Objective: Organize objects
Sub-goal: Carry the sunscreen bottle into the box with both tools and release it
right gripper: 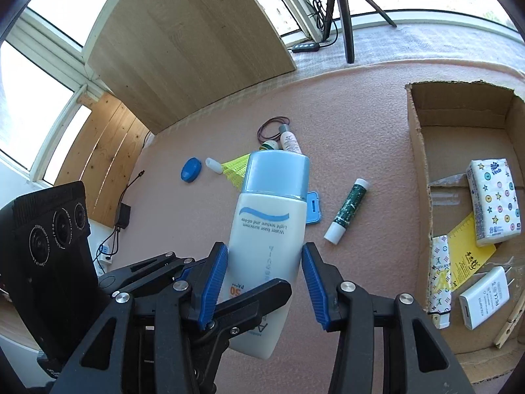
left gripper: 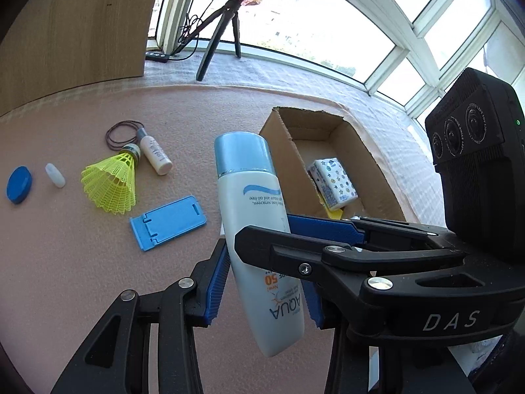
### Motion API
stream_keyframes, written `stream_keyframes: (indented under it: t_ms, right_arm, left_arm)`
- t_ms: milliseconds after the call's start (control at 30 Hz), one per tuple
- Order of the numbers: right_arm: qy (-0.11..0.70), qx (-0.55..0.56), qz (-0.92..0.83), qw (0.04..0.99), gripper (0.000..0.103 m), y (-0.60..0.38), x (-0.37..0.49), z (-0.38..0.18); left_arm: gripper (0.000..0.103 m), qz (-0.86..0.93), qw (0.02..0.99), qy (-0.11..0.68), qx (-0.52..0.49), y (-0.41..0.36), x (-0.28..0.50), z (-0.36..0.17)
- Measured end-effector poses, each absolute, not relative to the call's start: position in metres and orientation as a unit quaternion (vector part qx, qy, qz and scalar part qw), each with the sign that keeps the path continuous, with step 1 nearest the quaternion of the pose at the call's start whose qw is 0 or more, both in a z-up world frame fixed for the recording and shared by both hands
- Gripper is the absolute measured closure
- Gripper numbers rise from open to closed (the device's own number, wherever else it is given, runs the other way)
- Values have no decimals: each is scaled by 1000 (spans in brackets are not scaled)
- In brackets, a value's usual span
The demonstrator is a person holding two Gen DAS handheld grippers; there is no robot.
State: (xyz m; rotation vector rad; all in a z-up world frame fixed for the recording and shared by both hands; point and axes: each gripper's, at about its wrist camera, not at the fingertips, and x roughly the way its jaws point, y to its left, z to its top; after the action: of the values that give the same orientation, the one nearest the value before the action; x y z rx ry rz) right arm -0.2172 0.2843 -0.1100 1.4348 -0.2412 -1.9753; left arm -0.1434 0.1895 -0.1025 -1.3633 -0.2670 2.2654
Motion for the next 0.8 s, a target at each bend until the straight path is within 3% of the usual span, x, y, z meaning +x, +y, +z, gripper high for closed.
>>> stream_keyframes:
  t_ms: [467,800]
  right_arm:
    - [-116,533,-785,292,60,378,-251,-100]
    - [-113,530,-790,285,59,401,-260,-103]
  left_arm:
    - [58,822,282,-77,-488,288,-165,-94]
    - [58,822,284,-63,-489,313,-169,-98]
